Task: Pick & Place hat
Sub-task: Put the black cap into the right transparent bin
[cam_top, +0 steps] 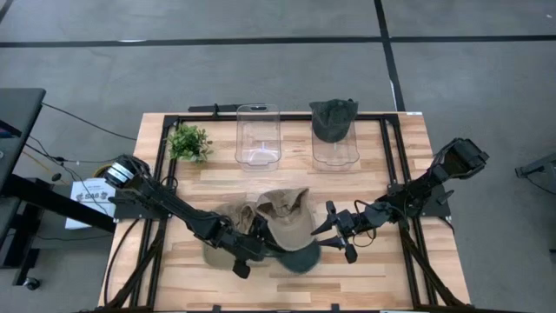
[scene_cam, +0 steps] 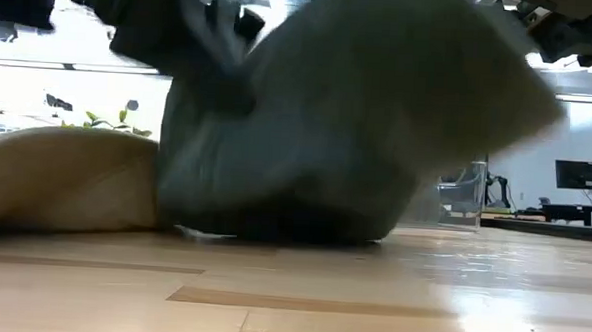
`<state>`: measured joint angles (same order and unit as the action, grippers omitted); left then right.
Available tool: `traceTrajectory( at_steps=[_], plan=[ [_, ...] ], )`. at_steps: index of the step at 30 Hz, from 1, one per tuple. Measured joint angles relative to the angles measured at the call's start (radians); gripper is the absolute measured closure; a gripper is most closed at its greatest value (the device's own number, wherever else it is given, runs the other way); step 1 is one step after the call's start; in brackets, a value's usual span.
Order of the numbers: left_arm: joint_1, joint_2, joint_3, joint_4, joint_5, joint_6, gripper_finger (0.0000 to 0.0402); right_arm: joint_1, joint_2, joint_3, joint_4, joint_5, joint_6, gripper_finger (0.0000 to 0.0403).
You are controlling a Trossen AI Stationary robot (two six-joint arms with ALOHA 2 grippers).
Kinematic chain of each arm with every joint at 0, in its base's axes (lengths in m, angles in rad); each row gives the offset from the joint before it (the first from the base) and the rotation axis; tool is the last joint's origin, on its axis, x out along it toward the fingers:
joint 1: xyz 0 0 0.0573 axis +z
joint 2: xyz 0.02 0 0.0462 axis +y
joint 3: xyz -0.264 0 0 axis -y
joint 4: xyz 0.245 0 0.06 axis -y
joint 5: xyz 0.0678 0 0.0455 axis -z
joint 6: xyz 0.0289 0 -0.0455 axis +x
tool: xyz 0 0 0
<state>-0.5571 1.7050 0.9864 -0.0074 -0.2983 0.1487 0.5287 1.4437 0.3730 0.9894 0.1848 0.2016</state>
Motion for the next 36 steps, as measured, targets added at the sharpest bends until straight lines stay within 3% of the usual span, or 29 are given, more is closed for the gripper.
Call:
traceTrajectory(
  at_steps=[10, 15, 26, 36],
  plan=[
    [0.033, -0.335, 0.001, 0.068, -0.031, -0.047, 0.0389, 0.000, 0.000, 0.001, 0.008, 0.003, 0.000, 0.0269],
    [0.060, -0.425, 0.002, 0.087, -0.066, -0.102, 0.0389, 0.001, 0.000, 0.001, 0.008, 0.000, 0.000, 0.0269],
    [0.102, -0.421, 0.002, 0.115, -0.128, -0.214, 0.0389, 0.003, 0.001, 0.001, 0.094, 0.006, -0.024, 0.0269],
    [0.100, -0.368, 0.002, 0.447, -0.151, -0.198, 0.0389, 0.050, 0.004, 0.074, -0.017, 0.161, -0.121, 0.0299]
  ],
)
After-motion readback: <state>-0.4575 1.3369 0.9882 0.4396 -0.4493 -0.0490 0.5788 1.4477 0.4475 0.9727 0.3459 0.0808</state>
